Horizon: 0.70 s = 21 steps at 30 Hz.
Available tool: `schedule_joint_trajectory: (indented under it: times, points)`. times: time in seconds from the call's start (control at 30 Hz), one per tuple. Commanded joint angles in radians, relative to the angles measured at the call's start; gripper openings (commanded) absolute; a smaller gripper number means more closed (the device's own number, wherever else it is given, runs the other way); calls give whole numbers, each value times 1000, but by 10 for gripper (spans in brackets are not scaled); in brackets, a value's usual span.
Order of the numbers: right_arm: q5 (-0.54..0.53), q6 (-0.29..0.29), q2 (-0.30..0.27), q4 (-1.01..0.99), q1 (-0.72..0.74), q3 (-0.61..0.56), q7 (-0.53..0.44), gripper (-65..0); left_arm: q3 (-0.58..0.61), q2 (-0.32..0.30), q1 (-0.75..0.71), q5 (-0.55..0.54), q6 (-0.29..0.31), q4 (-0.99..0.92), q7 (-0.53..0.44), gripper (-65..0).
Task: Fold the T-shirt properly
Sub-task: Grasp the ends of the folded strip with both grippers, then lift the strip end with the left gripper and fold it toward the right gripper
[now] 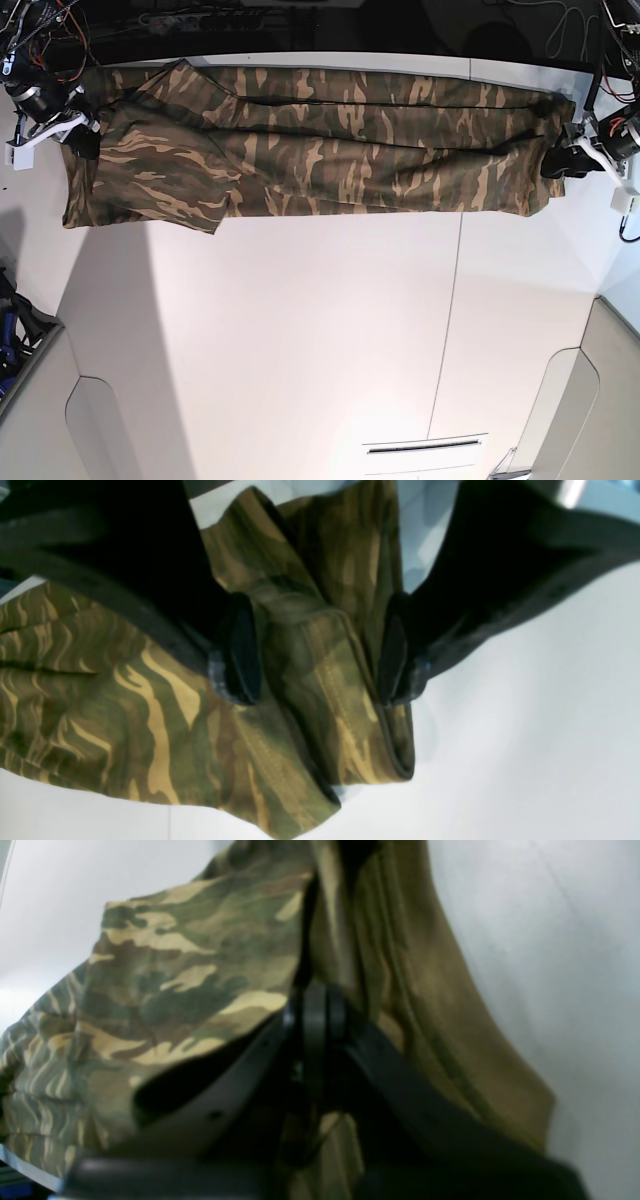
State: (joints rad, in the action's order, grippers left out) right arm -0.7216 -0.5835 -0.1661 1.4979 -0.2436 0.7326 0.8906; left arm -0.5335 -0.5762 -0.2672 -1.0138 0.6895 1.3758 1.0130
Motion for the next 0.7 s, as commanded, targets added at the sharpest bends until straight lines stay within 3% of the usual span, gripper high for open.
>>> schedule_joint_trajectory:
  times: [0.0, 0.4, 0.67]
  points:
    - [-23, -8, -17, 14, 5, 5, -19, -650, -9, -23, -6, -15, 9, 11, -5, -244]
    - [-57, -8, -16, 14, 5, 5, -19, -650, -9, -18, -64, -74, 9, 11, -3, -244]
    - [-57, -8, -16, 14, 5, 5, -18, -650, -2, 23, -65, -113, 9, 11, 0, -245]
